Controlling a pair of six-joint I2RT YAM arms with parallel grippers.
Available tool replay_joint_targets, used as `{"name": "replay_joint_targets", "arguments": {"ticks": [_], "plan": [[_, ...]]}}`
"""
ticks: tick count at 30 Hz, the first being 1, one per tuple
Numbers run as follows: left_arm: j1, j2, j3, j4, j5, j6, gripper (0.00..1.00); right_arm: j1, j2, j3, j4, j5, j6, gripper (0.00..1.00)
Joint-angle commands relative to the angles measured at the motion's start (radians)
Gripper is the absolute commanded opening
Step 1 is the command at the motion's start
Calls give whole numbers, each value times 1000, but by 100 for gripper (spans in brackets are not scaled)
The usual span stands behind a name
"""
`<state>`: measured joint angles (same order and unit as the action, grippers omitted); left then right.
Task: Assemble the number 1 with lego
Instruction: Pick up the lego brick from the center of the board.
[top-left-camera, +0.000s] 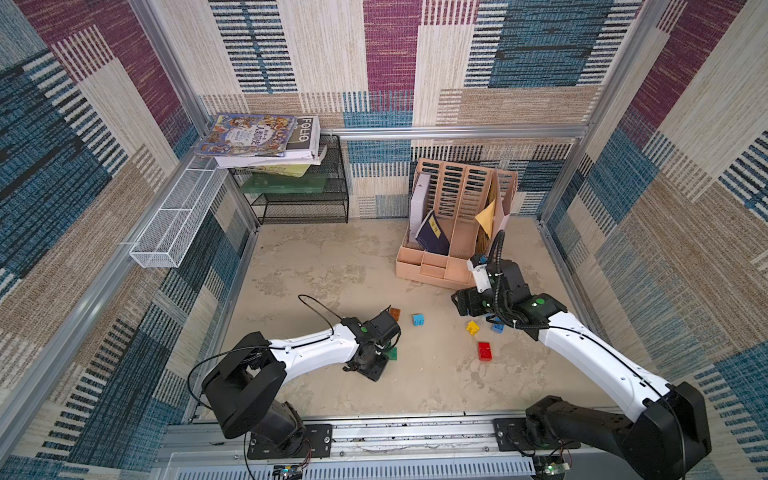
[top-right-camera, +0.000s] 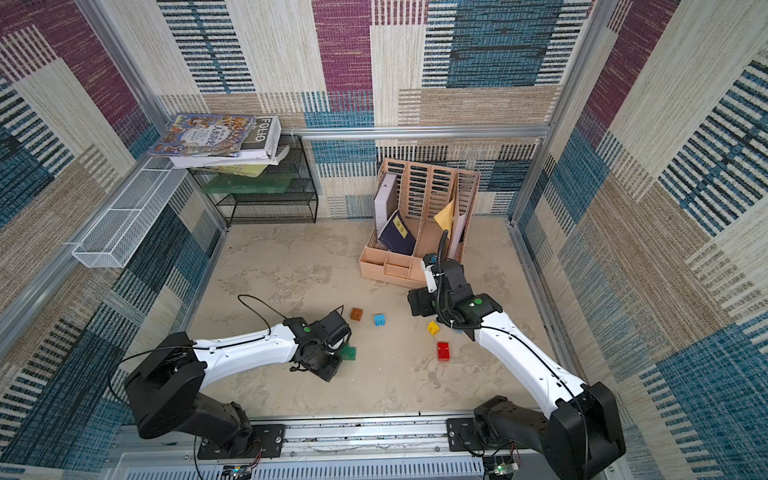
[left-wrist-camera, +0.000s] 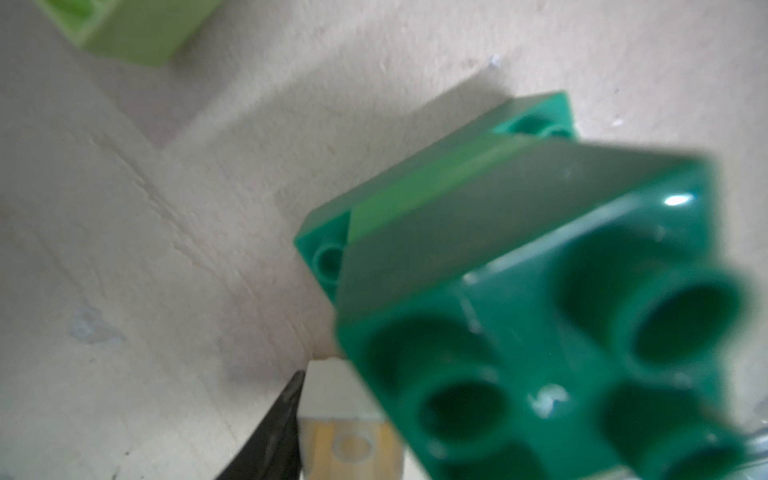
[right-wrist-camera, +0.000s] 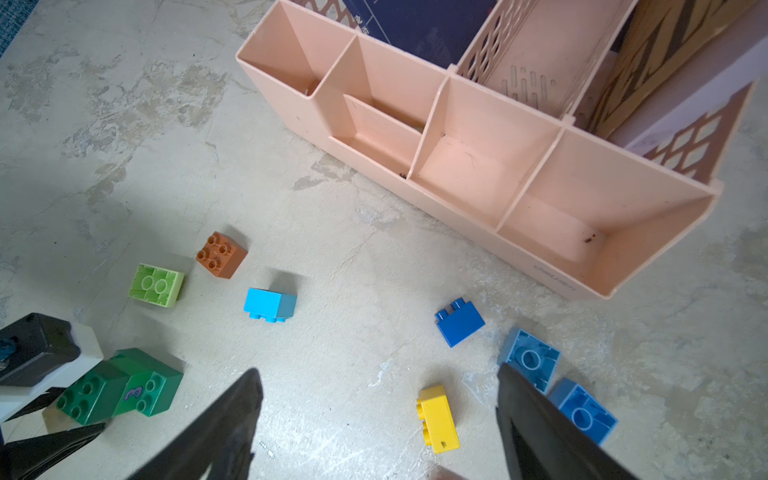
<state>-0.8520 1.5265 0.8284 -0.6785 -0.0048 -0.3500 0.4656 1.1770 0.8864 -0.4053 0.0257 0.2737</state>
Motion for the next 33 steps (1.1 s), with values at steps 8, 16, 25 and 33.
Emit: {"name": "replay_joint_targets", "arguments": {"ticks": [8, 16, 25, 33], "plan": [[1, -32, 7, -49, -28, -32, 38, 1, 12, 16, 27, -6, -14, 89], [57, -299, 58, -144, -62, -58, 37, 30, -28, 7, 146, -95, -122, 89], [369, -470, 153, 33, 333, -100, 36, 178, -102, -4, 317, -310, -536, 90], [480, -471, 135, 353, 760, -264, 36, 248, -75, 67, 292, -492, -756, 90]]}}
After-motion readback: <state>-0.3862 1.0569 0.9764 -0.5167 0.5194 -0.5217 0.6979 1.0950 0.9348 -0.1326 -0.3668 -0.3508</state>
